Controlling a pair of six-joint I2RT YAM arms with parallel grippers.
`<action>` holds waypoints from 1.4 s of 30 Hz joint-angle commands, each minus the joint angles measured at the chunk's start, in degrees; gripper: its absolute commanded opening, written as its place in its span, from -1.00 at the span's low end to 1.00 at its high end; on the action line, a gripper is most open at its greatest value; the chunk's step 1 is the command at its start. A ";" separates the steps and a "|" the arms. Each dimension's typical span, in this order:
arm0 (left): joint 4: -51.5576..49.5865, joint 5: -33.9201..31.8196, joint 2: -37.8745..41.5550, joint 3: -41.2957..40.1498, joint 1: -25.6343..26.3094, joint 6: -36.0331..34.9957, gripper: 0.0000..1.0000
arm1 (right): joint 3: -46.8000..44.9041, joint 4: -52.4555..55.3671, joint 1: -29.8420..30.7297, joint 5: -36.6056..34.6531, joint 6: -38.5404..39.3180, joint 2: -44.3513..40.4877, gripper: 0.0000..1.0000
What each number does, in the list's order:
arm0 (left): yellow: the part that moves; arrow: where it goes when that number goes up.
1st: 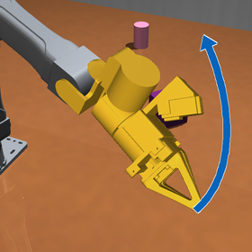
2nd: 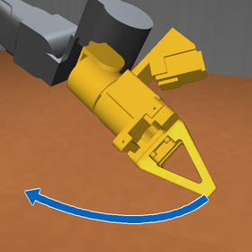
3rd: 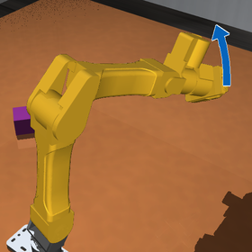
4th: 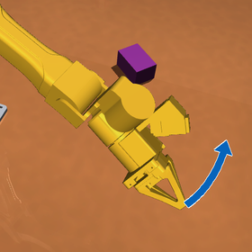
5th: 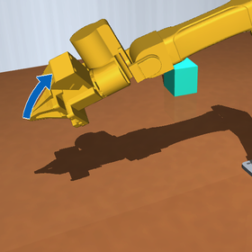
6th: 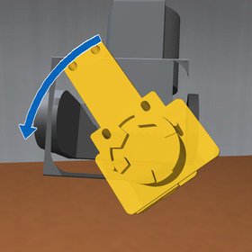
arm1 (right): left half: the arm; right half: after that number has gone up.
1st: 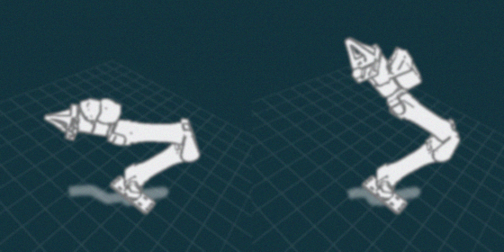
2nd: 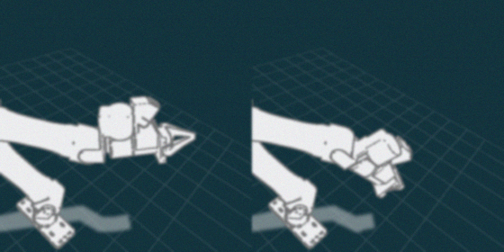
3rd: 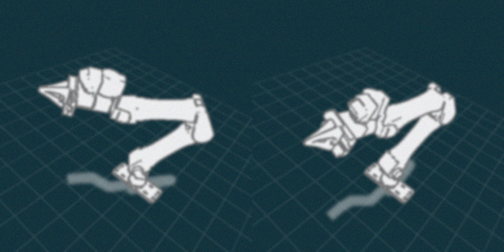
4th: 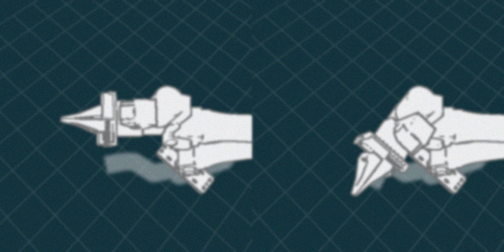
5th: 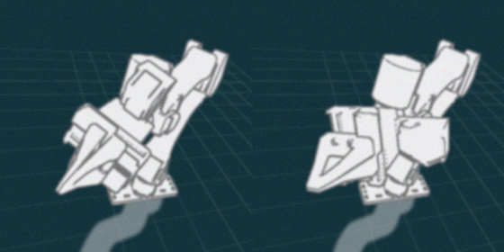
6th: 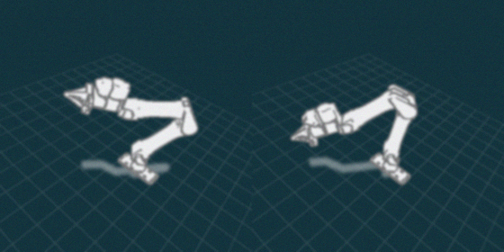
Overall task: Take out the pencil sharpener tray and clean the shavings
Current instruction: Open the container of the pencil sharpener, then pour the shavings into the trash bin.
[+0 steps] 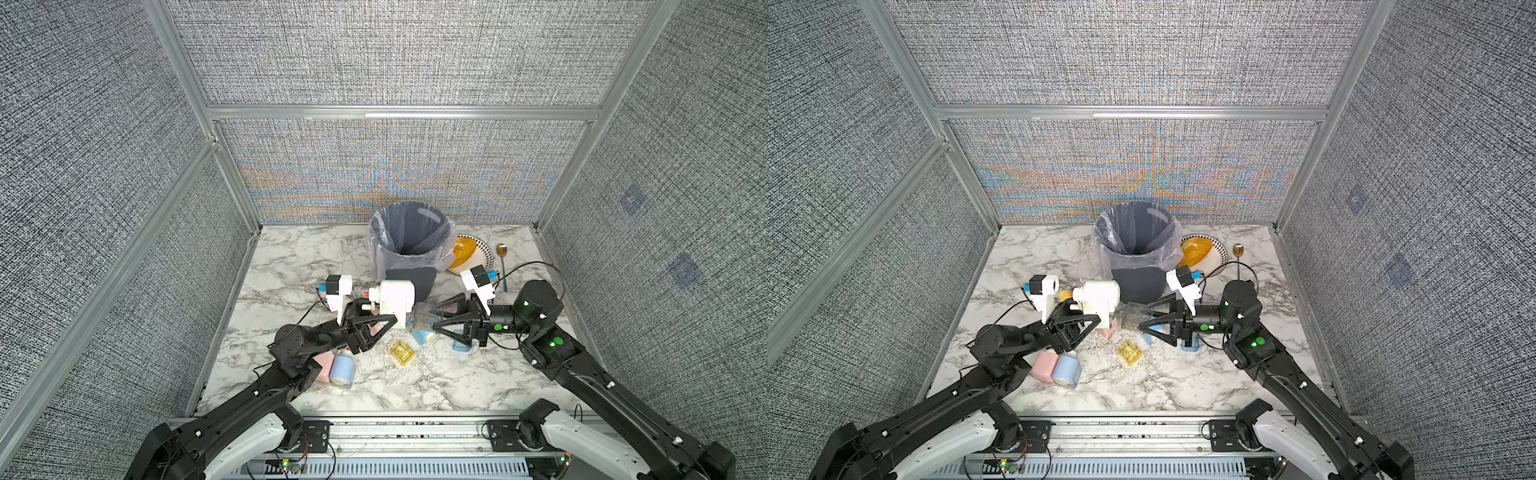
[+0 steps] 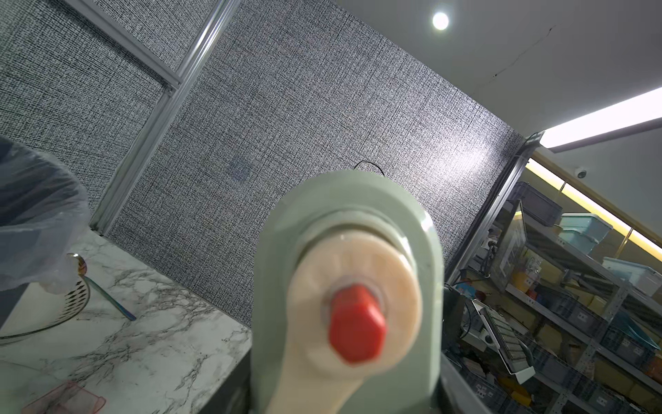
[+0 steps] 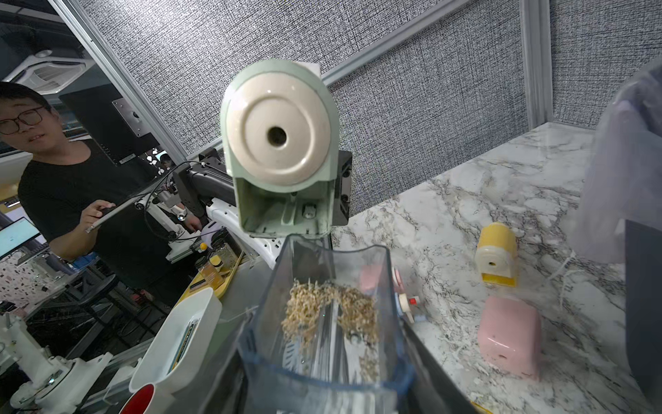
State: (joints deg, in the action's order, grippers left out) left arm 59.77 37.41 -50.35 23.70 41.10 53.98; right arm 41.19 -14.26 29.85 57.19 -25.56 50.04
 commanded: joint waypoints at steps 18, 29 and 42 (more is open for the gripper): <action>-6.45 -2.32 -0.42 2.99 -0.06 -6.75 -1.00 | 0.23 3.36 -5.96 1.70 1.83 -1.73 -0.39; -14.03 -3.33 -2.57 6.24 -0.06 -13.46 -1.00 | 2.58 5.29 -10.08 -2.85 1.39 2.18 -0.39; -22.96 -7.92 4.83 3.70 -0.49 -19.30 -1.00 | 10.31 6.42 -11.56 -7.89 -0.62 10.08 -0.39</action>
State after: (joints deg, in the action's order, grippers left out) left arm 37.06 30.68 -47.03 28.01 40.84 36.56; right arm 50.35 -7.49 18.33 50.59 -25.58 59.16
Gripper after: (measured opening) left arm 0.587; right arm 0.586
